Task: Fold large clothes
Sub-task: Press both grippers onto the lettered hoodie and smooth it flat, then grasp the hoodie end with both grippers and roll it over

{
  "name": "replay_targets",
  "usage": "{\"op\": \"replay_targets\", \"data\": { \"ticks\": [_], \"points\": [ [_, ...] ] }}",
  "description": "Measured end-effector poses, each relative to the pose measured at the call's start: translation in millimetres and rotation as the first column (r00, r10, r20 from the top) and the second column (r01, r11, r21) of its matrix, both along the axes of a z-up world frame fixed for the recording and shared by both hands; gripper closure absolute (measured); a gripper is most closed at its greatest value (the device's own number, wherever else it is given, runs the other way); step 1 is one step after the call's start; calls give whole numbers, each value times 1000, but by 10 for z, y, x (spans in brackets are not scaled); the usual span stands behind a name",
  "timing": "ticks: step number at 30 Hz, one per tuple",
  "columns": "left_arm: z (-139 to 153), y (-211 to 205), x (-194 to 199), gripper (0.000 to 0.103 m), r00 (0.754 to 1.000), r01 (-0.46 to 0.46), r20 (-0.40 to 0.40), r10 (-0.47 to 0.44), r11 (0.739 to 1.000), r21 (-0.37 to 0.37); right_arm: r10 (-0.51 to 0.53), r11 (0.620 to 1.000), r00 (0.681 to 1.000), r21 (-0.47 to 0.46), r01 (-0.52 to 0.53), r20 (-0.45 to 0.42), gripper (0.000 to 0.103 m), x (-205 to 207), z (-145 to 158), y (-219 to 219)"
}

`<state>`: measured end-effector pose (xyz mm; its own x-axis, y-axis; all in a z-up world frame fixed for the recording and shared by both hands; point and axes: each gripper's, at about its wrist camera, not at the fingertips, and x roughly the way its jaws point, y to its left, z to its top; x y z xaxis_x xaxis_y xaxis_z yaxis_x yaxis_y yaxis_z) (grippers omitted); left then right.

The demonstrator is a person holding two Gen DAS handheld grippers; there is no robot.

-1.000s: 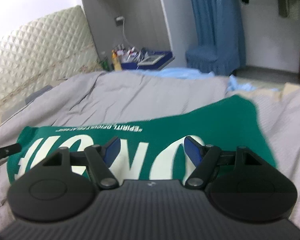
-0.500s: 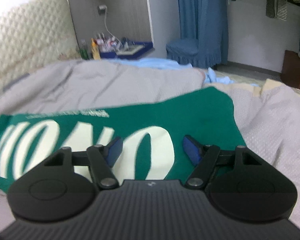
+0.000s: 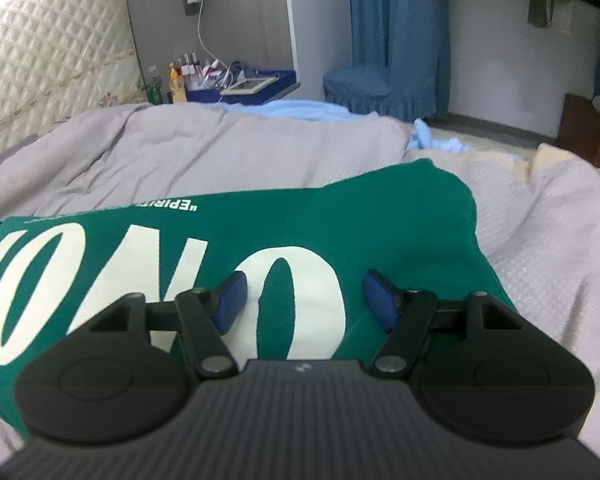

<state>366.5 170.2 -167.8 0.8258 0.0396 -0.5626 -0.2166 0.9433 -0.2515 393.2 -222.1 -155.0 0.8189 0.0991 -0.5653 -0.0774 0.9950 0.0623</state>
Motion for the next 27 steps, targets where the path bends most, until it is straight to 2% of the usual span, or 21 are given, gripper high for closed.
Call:
{"op": "replay_targets", "data": {
  "ticks": [2,7,11,14,17,21,24,27],
  "points": [
    [104,-18,-115,20,999,-12,32,11,1000,24,2,1000,999,-14,-1,40,35,-115,93,62],
    [391,-155,-523,20,992,3,127,-11,998,66,47,995,994,87,-56,103,35,-432,367,203],
    [412,-305,-729,20,988,62,140,-70,996,62,134,988,985,63,-142,112,35,-672,461,467],
    [346,-421,-691,20,985,120,118,-125,991,52,194,978,976,62,-200,94,35,-781,422,651],
    [185,-464,-523,20,987,152,58,-152,988,-8,242,967,969,66,-245,47,35,-759,315,806],
    [-45,-552,-361,17,987,159,4,-159,987,40,261,963,964,87,-256,-49,32,-608,85,898],
    [-112,-586,-280,13,987,162,4,-162,986,39,242,961,967,159,-228,-76,31,-545,18,839],
    [-115,-570,-258,12,987,158,7,-158,987,25,187,948,976,280,-150,-112,31,-676,76,752]
  ]
}}
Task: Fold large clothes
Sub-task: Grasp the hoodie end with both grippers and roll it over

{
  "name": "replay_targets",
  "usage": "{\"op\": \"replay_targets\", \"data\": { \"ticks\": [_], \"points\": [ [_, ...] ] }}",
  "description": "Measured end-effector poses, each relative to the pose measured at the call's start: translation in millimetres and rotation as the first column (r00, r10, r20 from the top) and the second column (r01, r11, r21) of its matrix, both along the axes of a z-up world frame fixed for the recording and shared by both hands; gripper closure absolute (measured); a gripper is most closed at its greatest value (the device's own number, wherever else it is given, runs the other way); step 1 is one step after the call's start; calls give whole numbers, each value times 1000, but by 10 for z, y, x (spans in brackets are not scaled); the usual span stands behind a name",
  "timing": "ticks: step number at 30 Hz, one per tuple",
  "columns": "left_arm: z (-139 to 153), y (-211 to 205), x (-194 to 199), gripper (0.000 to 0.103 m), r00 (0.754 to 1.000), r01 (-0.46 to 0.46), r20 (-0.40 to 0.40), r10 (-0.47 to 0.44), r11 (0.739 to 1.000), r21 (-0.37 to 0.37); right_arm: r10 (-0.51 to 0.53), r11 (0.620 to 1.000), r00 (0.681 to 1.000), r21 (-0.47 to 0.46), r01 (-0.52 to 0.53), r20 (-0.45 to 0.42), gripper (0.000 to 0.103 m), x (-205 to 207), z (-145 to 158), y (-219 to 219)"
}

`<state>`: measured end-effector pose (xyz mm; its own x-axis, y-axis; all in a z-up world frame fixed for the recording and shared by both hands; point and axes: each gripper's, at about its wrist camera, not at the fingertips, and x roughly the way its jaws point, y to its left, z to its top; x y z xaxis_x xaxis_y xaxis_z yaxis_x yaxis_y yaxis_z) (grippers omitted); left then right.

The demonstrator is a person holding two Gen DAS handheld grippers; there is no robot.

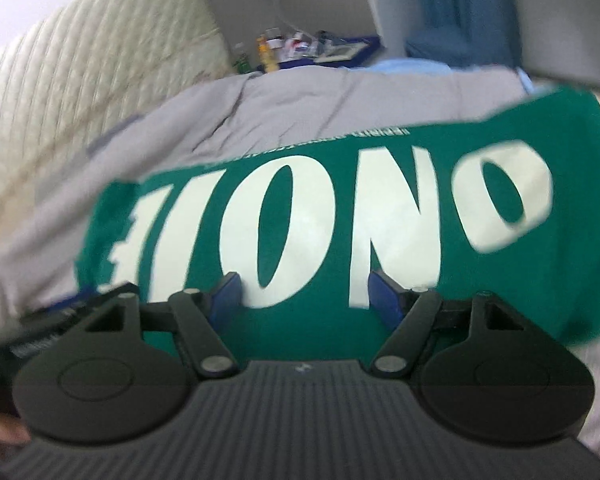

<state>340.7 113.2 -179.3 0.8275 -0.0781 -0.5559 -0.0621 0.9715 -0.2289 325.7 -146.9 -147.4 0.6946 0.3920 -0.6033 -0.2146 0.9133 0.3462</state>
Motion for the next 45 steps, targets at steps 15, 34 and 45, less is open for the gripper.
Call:
{"op": "replay_targets", "data": {
  "ticks": [15,34,45],
  "points": [
    [238,534,-468,12,993,-85,37,110,904,-418,-104,781,895,521,344,-435,8,-167,-718,-441],
    [-666,646,-11,6,995,-102,-99,31,489,-866,-45,559,982,810,177,-184,6,202,-446,-524],
    [-856,787,264,5,975,-209,-157,158,403,-891,-129,519,900,745,419,-416,6,73,-757,-608]
  ]
}}
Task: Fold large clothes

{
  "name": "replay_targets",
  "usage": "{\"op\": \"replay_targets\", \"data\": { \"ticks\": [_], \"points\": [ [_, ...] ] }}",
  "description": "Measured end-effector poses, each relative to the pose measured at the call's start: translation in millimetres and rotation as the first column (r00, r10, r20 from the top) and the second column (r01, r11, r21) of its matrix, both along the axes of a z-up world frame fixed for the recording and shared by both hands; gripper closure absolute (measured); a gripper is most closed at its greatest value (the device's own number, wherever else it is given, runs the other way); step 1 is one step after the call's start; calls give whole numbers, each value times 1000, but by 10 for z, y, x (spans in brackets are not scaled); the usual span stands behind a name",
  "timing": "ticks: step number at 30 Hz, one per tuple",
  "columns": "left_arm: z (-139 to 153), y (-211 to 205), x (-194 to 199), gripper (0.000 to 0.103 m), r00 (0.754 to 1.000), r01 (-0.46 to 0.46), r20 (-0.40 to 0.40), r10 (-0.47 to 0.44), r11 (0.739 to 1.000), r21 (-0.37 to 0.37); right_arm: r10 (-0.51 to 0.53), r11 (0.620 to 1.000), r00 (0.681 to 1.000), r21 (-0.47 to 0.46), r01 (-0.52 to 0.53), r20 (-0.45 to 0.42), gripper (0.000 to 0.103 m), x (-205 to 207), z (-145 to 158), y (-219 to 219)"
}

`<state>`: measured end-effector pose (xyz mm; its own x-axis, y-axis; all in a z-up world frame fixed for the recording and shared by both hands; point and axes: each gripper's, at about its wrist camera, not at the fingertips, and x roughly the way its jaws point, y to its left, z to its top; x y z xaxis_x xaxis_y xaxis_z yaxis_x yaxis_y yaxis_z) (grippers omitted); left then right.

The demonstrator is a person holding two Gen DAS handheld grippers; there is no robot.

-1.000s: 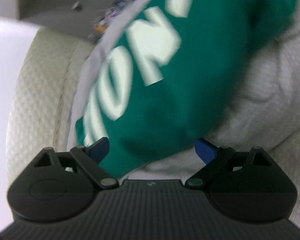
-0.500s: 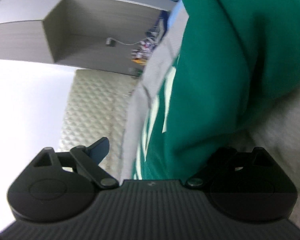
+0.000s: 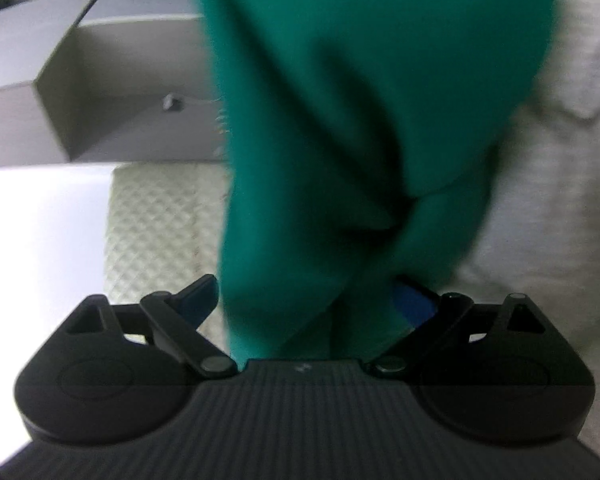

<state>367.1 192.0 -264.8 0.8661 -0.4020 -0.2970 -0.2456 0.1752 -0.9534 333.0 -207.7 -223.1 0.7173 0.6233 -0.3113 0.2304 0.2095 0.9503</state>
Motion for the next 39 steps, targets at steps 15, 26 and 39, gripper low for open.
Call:
{"op": "replay_targets", "data": {
  "ticks": [15,26,39],
  "points": [
    [-10,108,63,27,998,-56,-14,56,997,49,-157,983,974,-117,139,-164,7,8,73,-45],
    [-26,148,106,32,999,-46,-10,47,997,59,-181,971,975,-182,156,-129,6,249,106,-12],
    [-59,133,33,33,999,-35,-1,35,997,71,-84,972,996,-223,72,-44,0,823,77,161]
  ]
}}
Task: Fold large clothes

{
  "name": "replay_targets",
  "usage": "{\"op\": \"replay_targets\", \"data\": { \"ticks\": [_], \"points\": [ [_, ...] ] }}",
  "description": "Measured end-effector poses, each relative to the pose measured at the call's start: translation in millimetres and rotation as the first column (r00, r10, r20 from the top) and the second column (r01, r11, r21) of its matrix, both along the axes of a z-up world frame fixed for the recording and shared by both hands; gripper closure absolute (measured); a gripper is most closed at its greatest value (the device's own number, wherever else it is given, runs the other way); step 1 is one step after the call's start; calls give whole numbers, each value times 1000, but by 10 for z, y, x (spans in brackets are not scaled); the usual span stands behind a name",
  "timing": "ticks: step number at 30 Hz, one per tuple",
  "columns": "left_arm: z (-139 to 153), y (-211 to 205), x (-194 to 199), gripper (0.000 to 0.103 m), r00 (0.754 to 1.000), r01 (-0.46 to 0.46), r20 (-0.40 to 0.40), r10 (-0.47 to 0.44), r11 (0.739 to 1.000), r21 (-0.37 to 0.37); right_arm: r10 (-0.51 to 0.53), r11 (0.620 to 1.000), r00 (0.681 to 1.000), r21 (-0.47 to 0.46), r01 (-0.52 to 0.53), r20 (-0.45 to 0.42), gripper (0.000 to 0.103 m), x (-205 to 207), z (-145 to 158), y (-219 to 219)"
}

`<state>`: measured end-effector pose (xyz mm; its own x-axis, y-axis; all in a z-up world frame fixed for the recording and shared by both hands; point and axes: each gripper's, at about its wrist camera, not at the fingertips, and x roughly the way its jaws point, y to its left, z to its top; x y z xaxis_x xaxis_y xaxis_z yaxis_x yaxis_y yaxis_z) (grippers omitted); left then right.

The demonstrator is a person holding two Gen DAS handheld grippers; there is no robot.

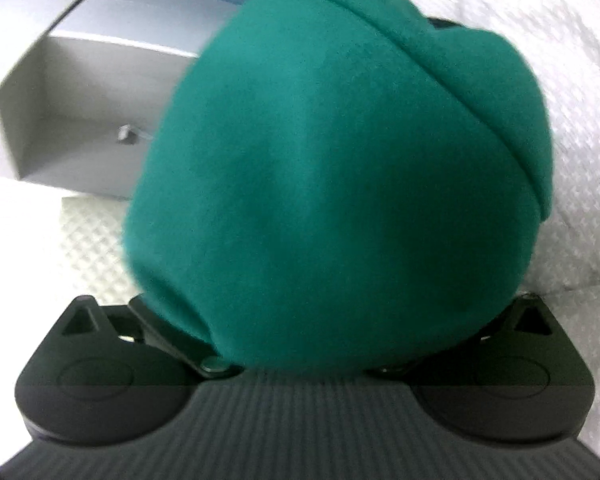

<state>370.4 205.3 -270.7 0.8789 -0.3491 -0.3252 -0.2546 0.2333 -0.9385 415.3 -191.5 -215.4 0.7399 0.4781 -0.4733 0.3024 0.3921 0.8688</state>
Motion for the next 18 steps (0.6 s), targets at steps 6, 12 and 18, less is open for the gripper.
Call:
{"op": "replay_targets", "data": {
  "ticks": [6,12,18],
  "points": [
    [63,-25,17,39,1000,7,12,-7,999,40,24,992,1000,-120,-25,-17,29,176,16,146],
    [199,-43,11,51,999,15,31,-18,995,98,86,968,990,-245,-56,113,56,147,305,360],
    [352,9,-110,56,997,13,76,-19,997,81,155,953,950,-295,-71,270,58,-26,732,462]
  ]
}}
